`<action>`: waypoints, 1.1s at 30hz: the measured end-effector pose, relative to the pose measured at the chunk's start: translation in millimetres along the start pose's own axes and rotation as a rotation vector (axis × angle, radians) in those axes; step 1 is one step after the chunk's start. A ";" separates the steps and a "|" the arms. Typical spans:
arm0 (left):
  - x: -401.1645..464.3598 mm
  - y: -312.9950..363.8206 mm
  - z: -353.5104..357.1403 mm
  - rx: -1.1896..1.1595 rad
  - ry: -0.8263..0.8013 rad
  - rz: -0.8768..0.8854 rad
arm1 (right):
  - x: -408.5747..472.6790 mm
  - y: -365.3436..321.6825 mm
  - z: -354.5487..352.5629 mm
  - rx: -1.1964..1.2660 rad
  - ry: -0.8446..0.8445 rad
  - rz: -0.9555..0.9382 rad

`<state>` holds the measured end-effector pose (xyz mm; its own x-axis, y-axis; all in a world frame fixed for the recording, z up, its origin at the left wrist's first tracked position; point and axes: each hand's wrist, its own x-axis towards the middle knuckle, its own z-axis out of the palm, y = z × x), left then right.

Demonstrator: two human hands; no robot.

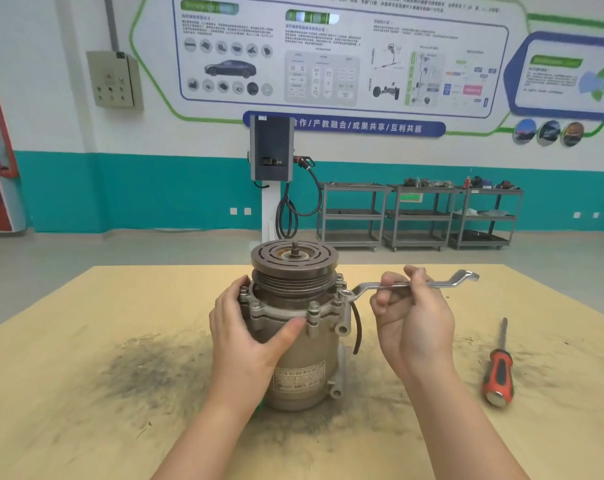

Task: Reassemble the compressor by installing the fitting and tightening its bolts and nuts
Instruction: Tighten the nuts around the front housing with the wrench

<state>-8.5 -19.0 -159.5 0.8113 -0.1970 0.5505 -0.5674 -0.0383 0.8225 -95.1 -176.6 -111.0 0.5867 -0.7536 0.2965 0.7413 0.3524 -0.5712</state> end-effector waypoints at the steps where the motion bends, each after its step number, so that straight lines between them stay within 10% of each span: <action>1: 0.8 -0.5 -0.3 -0.021 0.006 -0.003 | 1.4 -0.8 -1.3 0.015 0.016 0.019; 24: 23.6 -3.7 -1.0 -0.494 0.235 -0.220 | 56.6 -16.4 15.0 -0.214 -0.297 0.564; 33: 23.4 -5.2 -1.5 -0.562 0.226 -0.223 | -3.9 8.1 -17.7 -0.036 -0.027 -0.014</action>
<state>13.6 -22.0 -150.8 0.9456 -0.0304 0.3238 -0.2711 0.4764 0.8364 -97.1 -180.7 -130.3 0.5850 -0.7430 0.3251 0.7378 0.3212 -0.5937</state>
